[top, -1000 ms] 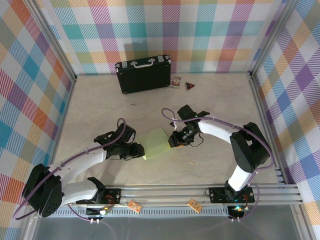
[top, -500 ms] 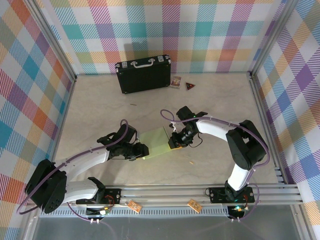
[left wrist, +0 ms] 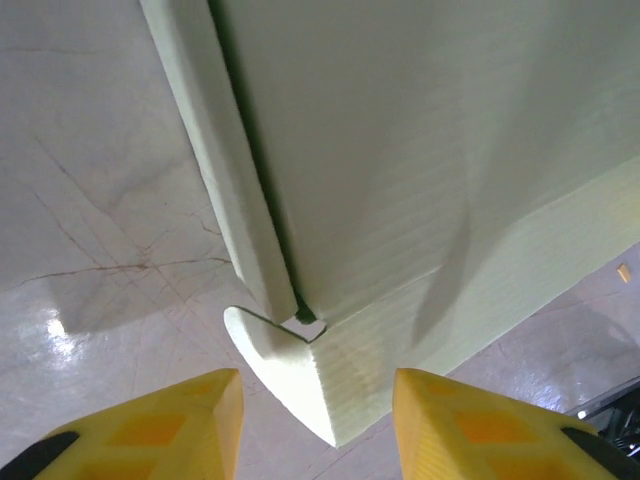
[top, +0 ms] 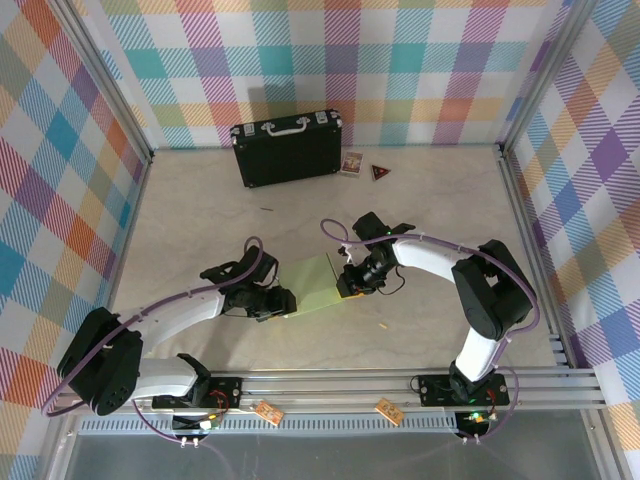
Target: Fold the paper box
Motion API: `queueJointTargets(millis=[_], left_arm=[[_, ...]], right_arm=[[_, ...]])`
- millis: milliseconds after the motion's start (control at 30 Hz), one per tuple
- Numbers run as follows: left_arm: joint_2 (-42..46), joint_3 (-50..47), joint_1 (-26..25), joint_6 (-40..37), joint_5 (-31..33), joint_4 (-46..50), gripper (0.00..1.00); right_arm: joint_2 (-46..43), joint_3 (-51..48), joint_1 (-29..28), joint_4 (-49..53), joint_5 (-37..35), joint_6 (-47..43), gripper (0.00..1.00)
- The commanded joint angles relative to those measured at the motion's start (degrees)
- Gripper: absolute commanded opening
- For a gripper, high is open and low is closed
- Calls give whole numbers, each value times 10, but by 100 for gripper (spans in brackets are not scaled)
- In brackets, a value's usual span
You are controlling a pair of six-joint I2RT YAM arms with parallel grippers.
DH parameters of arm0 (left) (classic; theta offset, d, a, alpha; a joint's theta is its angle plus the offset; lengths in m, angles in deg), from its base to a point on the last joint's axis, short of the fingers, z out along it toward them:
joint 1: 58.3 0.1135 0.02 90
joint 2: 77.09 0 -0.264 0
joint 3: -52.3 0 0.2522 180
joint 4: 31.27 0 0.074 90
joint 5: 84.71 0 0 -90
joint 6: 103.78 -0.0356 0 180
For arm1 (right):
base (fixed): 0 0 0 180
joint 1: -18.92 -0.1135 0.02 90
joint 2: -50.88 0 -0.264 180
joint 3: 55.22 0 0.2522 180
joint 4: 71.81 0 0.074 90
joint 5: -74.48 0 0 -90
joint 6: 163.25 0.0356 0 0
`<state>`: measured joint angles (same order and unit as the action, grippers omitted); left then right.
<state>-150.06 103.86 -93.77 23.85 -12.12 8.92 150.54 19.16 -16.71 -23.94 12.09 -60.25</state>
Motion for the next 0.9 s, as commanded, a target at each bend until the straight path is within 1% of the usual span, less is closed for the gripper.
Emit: queueJointTargets(millis=[0, 100, 200, 367, 500, 733, 867], left_arm=[[-19, 16, 1, -12, 0, 5, 43], [-36, 19, 2, -12, -13, -10, 42], [-45, 16, 2, -6, -29, -30, 38], [-45, 8, 2, 4, -49, -61, 38], [-46, 10, 2, 4, -52, -60, 38], [-52, 18, 2, -11, -23, -33, 38], [-63, 21, 3, -21, 15, -13, 36]], right_arm=[[1, 12, -4, 4, 3, -6, 26], [1, 13, -4, 5, 3, -8, 26], [3, 15, -5, 5, 5, -8, 25], [4, 14, -7, 2, 7, -8, 24], [5, 15, -7, 3, 8, -9, 23], [1, 19, -7, 7, -19, -12, 24], [2, 18, -7, 5, -31, -14, 24]])
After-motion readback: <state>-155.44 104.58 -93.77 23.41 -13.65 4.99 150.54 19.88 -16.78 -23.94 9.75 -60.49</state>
